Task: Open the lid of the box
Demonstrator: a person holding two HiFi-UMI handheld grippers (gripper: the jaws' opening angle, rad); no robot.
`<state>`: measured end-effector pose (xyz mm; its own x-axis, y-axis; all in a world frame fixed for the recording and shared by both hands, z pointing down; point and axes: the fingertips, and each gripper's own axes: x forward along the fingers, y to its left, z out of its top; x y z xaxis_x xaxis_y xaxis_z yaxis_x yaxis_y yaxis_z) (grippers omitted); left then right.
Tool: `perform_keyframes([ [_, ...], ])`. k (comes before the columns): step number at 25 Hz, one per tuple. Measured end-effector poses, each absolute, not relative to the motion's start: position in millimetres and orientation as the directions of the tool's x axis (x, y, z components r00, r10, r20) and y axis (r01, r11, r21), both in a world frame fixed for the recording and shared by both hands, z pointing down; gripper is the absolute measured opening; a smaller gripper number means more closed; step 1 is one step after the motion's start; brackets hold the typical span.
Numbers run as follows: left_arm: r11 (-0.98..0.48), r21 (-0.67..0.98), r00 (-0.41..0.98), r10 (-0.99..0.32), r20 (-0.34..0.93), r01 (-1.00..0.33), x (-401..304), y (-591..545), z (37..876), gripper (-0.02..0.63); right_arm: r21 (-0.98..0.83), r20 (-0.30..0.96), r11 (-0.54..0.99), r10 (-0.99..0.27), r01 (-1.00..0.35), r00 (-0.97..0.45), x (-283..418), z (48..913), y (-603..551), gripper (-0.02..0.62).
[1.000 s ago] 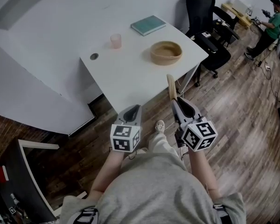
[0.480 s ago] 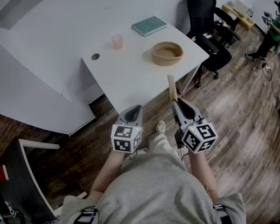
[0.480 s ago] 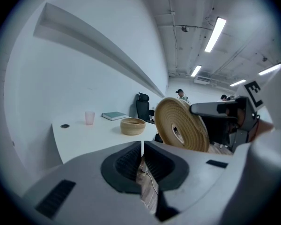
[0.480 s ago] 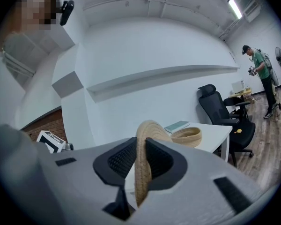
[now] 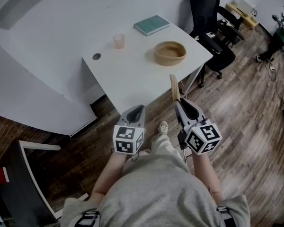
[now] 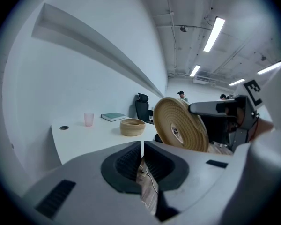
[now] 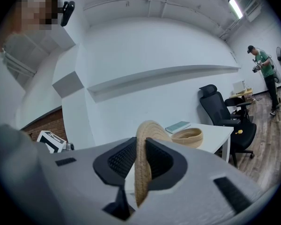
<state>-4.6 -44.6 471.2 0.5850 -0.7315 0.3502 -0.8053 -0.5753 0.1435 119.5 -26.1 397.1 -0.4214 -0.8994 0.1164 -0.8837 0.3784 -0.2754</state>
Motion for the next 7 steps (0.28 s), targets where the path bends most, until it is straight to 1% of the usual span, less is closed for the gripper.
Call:
perform_keyframes([
  [7, -0.582, 0.137, 0.588, -0.727, 0.354, -0.802, 0.5, -48.5, 473.4, 0.018, -0.275, 0.118, 0.381, -0.898, -0.883, -0.424, 121.6, 399.2, -32.0, 0.066],
])
